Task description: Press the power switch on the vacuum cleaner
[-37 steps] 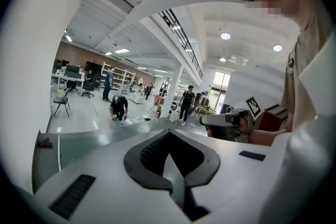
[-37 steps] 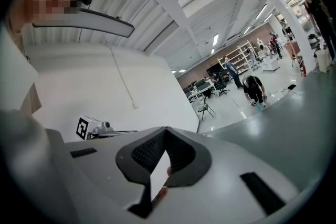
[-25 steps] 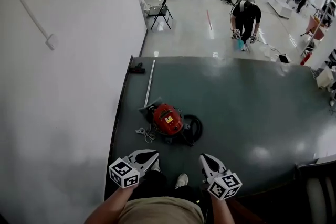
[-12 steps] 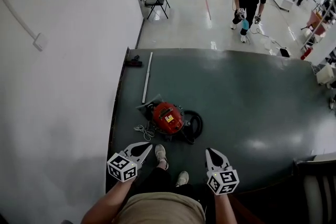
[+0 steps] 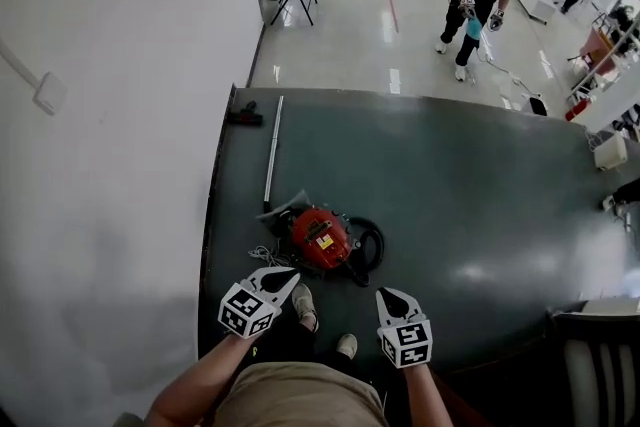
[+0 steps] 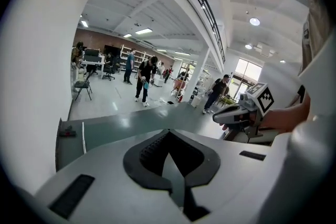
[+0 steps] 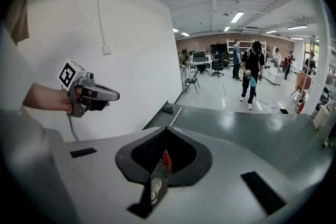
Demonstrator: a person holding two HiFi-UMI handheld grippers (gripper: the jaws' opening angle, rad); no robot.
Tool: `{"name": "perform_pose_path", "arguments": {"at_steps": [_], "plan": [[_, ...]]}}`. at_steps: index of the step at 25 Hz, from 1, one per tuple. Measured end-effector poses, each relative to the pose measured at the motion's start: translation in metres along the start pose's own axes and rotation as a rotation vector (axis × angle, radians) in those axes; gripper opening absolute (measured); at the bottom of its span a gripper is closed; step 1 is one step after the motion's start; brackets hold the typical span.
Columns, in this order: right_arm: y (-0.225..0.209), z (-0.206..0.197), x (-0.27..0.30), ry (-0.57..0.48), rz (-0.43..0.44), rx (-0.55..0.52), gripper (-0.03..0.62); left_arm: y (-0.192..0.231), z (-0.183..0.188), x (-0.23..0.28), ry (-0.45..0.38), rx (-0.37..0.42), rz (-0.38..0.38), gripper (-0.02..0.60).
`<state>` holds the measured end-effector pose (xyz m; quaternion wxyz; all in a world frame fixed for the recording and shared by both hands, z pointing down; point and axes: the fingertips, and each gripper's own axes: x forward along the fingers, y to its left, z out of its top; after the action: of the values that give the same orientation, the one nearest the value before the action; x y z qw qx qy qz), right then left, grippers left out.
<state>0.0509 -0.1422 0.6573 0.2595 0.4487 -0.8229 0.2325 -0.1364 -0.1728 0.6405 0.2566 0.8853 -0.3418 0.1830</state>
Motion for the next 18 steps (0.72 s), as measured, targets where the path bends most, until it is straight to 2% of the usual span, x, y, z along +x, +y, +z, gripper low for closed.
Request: {"name": "perform_pose_path", "arguments": {"at_steps": [6,11,13,18], "plan": [[0.0,0.006,0.064,0.093,-0.034,-0.095,0.009,0.065,0.024,0.026,0.025,0.041,-0.048,0.003],[-0.007,-0.023,0.115,0.168,-0.066,-0.071,0.009,0.088,-0.011,0.06,0.109,0.07,-0.101,0.003],[-0.01,-0.043,0.139,0.21,-0.054,-0.057,0.009,0.097,-0.03,0.071,0.131,0.038,-0.092,0.003],[-0.025,-0.101,0.222,0.273,0.002,-0.05,0.009,0.13,-0.072,0.1,0.142,-0.099,-0.044,0.003]]}}
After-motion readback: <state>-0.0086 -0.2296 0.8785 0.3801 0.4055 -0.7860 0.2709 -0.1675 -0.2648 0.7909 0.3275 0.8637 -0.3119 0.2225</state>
